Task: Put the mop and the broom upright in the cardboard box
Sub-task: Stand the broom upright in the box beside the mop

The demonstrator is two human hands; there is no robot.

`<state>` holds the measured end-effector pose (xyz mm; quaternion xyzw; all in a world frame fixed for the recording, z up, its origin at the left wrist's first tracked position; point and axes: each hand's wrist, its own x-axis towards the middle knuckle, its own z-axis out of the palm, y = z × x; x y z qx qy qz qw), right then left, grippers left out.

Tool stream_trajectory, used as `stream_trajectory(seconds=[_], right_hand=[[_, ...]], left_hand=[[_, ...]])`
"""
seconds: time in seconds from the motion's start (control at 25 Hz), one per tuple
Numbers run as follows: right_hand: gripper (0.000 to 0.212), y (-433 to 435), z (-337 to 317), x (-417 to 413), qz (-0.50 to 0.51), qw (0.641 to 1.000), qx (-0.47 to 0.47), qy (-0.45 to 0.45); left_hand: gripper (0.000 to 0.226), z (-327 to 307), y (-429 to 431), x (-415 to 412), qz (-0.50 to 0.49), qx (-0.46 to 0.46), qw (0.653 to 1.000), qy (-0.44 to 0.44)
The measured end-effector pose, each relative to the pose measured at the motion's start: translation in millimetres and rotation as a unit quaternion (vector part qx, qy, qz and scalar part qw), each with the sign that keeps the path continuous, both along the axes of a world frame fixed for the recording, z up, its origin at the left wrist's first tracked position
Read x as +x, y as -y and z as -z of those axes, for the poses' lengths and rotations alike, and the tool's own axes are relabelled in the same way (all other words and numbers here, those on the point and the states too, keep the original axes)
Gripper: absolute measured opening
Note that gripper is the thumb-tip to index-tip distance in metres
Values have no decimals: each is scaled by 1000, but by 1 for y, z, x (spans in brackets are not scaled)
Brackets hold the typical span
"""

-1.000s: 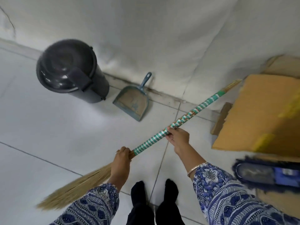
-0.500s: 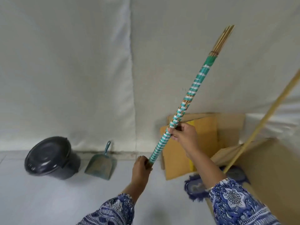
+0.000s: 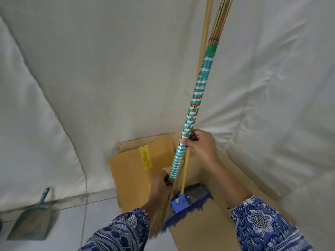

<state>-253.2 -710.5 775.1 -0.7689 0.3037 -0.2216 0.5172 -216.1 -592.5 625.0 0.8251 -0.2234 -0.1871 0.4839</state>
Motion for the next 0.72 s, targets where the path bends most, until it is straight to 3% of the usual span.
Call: stream_trajectory(seconds=[0.2,0.44,0.72], right_hand=[[23,117,21,-23,26,998,-39,-36],[16,260,79,-22,54,996,-18,-66],[19,408,207,5,-18,993,-2,-120]], left_hand=[[35,28,125,-18,34,-13,998,-46],[21,90,275,-22,43,42,993,-103],[27,200,405,-26,-9,76,983,-168]])
